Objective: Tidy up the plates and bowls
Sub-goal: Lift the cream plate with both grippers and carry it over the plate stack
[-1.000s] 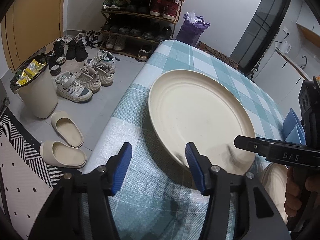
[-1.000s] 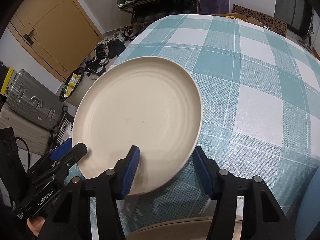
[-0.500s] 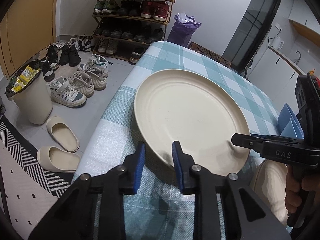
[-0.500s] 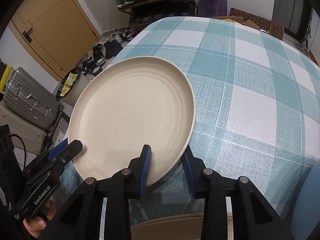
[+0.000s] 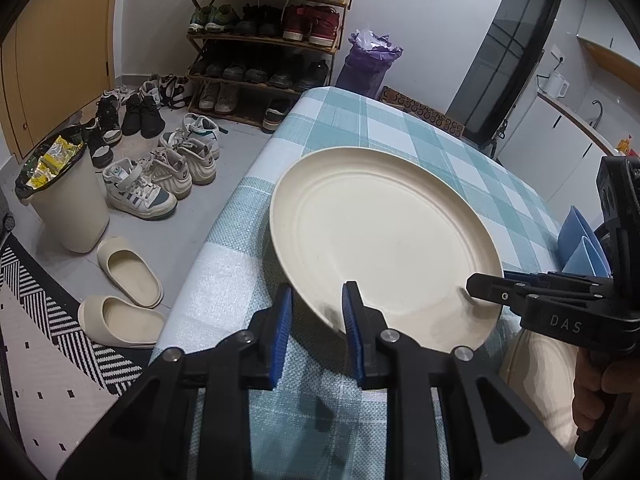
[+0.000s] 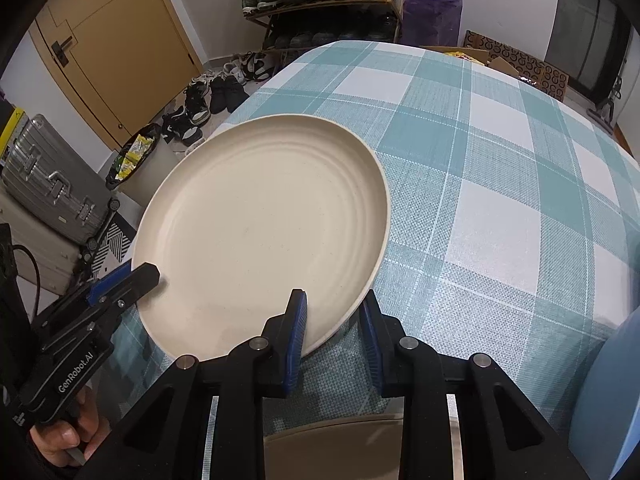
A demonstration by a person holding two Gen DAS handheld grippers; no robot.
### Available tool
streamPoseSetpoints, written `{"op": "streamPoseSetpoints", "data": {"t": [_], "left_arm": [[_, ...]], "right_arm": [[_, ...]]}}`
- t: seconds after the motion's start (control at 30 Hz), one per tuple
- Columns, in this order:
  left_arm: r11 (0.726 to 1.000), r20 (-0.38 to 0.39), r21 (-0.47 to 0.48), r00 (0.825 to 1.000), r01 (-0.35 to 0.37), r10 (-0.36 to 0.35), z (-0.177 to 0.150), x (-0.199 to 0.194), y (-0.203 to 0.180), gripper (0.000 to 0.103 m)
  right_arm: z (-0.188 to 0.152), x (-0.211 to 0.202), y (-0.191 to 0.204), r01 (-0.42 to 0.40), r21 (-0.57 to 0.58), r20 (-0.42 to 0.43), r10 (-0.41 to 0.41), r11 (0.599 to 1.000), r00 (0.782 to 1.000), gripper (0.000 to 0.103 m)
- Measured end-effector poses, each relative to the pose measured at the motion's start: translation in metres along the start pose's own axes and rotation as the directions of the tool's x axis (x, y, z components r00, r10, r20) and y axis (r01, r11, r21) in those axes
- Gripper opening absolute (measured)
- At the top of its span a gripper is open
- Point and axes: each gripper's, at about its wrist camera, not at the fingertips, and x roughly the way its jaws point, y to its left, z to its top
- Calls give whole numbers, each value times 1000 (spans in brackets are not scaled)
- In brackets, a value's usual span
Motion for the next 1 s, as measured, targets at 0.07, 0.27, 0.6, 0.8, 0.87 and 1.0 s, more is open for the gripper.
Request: {"op": "streamPoseSetpoints", "data": {"t": [0.07, 0.27, 0.6, 0.8, 0.87, 1.0], "left_arm": [[1000, 3, 0, 1000, 1, -1, 1, 0, 0, 23], [1000, 15, 3, 1000, -1, 1, 2, -4, -2, 23], [1000, 36, 16, 999, 5, -5, 4, -14, -8, 23], [999, 48, 32, 999, 12, -13, 5, -21, -14, 23], [999, 47, 35, 999, 14, -15, 5, -21, -16, 23], [999, 50, 42, 998, 20, -22, 6, -23, -19, 23]], "right_arm": [[-1, 0, 1, 4, -3, 1, -4, 1000, 1000, 28], [-1, -2, 2, 11, -13, 11, -11, 1000, 1000, 27], [-1, -14, 0, 4, -8, 26, -4, 1000, 1000, 28], [-2, -24, -1, 3, -9, 36, -3, 1000, 999, 28], [-3, -27, -2, 6, -7, 40, -6, 1000, 999, 28], [-5, -33, -4, 8, -3, 41, -8, 1000, 999, 28]]}}
